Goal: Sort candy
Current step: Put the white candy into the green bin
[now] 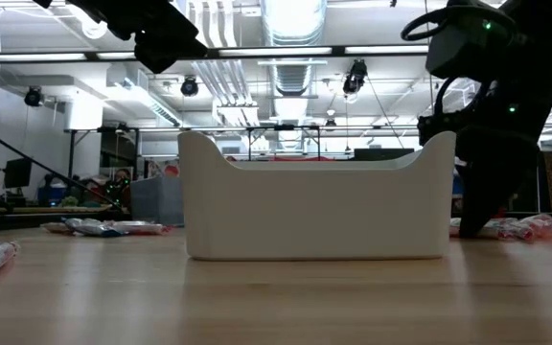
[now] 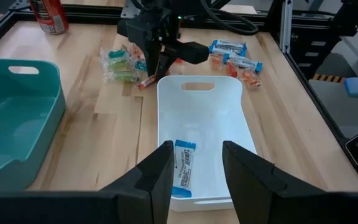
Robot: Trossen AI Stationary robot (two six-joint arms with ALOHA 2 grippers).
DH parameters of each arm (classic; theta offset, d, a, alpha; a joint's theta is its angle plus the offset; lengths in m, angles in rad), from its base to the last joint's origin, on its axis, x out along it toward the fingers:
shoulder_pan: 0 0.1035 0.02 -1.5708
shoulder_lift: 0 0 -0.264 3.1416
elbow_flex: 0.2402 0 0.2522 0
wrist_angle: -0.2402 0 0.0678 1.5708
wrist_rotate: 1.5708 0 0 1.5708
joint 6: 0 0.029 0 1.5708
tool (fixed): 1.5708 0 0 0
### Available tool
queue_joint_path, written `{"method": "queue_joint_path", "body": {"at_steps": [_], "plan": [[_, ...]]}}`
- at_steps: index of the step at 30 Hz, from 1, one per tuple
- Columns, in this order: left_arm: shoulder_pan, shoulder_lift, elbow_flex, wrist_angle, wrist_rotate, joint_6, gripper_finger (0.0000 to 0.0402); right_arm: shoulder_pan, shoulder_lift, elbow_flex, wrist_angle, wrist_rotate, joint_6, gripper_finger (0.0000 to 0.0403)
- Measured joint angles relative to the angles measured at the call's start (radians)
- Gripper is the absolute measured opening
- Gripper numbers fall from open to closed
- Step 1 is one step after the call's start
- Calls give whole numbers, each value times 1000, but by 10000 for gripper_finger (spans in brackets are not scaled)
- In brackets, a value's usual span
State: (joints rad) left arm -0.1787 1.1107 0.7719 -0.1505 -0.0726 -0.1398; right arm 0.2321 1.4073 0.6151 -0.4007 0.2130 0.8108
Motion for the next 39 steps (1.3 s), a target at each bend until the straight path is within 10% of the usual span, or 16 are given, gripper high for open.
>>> {"method": "queue_joint_path", "body": {"at_steps": [22, 39], "plan": [[0, 0, 0, 0, 0, -7, 121, -1, -143, 41, -12, 3, -29, 8], [0, 0, 0, 35, 1, -15, 121, -237, -180, 222, 4, 155, -438, 8]]}}
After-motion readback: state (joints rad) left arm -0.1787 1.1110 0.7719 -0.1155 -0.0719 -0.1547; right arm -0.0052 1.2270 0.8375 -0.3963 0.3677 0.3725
